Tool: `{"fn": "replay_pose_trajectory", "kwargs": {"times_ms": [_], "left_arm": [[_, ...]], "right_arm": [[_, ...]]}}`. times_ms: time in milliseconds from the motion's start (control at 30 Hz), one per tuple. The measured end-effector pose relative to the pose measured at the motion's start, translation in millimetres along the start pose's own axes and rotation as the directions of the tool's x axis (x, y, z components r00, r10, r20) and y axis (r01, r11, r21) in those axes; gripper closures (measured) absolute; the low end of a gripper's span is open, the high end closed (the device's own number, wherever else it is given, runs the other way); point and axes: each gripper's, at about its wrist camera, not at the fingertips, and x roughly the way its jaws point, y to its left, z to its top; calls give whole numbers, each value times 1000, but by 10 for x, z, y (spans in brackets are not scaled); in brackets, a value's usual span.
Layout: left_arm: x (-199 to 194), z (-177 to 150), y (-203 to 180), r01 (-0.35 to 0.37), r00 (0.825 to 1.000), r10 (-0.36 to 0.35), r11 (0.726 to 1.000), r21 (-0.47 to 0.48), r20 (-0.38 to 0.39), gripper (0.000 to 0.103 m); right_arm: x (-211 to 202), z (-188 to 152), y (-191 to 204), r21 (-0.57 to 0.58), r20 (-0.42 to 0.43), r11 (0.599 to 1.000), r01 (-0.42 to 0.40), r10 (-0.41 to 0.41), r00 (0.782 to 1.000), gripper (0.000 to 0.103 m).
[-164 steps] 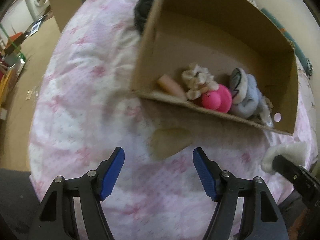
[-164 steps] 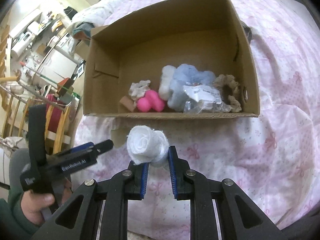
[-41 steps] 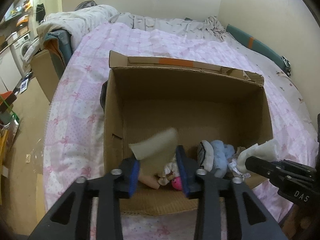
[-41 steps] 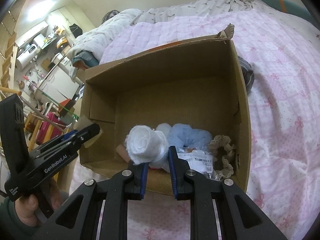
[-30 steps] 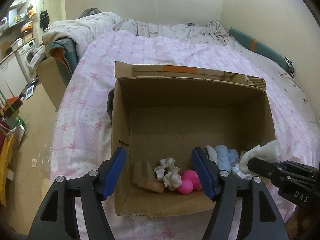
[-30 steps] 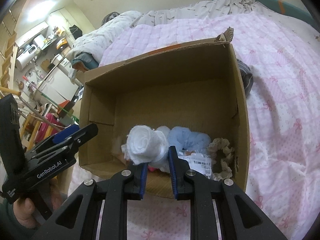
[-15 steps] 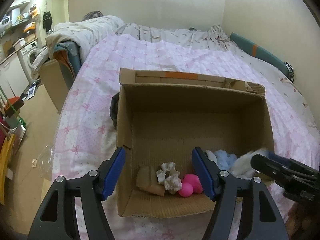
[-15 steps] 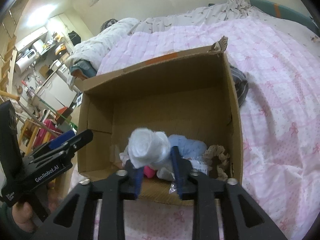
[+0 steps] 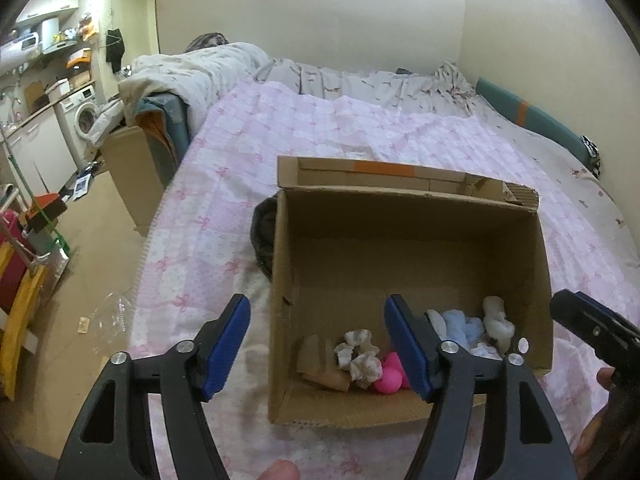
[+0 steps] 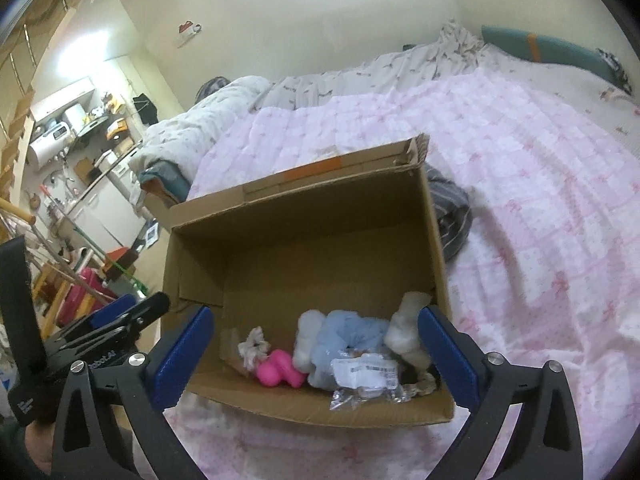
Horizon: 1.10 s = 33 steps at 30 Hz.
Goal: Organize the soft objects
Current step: 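Lift both open grippers up out of the box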
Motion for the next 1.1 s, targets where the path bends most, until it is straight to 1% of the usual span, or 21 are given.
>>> {"fn": "replay_pose_trajectory", "kwargs": {"times_ms": [33, 100, 133, 200, 267, 333, 367, 400, 467, 567, 633, 700, 800, 900, 1033, 1100], "left_arm": [[-53, 6, 18, -2, 1000, 2, 1000, -4, 15, 28], [-176, 39, 50, -19, 999, 19, 1000, -8, 50, 19], [-249, 60, 72, -25, 998, 26, 1000, -11, 65, 18], [-351, 79, 114, -15, 996, 16, 1000, -17, 82, 15], [-436, 72, 167, -2, 996, 5, 1000, -31, 87, 12], [-517, 40, 219, 32, 996, -28, 998, -45, 86, 10], [-556, 18, 241, 41, 996, -37, 998, -52, 85, 8], [-589, -3, 258, 35, 996, -30, 998, -58, 83, 4], [-650, -50, 265, 17, 997, -13, 998, -62, 74, 1], [-722, -132, 271, 23, 997, -18, 997, -68, 68, 1], [-753, -197, 258, 12, 998, -8, 998, -65, 60, 1], [-754, -253, 241, 2, 999, 1, 998, -57, 50, 1], [-751, -340, 212, 9, 999, -7, 998, -54, 33, 1], [-781, -405, 146, 22, 999, -21, 999, -31, 32, 1], [-763, -474, 66, 8, 1000, -8, 1000, 2, 24, 1], [-737, -511, 32, 13, 1000, -14, 1000, 18, 18, 1]], "right_arm": [[-26, 6, 10, -1, 6, 1000, 4, -4, 1000, 0], [-77, 21, 47, -10, 13, 1000, 21, -21, 1000, 0], [-100, 35, 72, -23, 11, 999, 25, -25, 1000, 0], [-155, 52, 115, -51, 15, 998, 44, -43, 999, 0], [-242, 68, 144, -59, 36, 996, 62, -60, 998, 0], [-324, 80, 150, -46, 47, 997, 65, -63, 997, 0], [-369, 81, 148, -37, 52, 997, 63, -61, 997, 0], [-403, 78, 153, -33, 54, 997, 66, -64, 997, 0], [-464, 58, 189, -40, 51, 996, 75, -73, 996, 0], [-546, -5, 245, -67, 53, 994, 88, -85, 995, 0], [-594, -53, 281, -79, 52, 992, 98, -94, 994, 0], [-643, -115, 299, -81, 52, 993, 91, -87, 995, 0], [-702, -242, 309, -84, 63, 993, 87, -82, 995, 0], [-686, -341, 303, -86, 51, 991, 100, -96, 994, 0], [-644, -436, 285, -88, 42, 989, 121, -118, 992, 0], [-616, -467, 285, -97, 36, 986, 135, -132, 991, 0]]}}
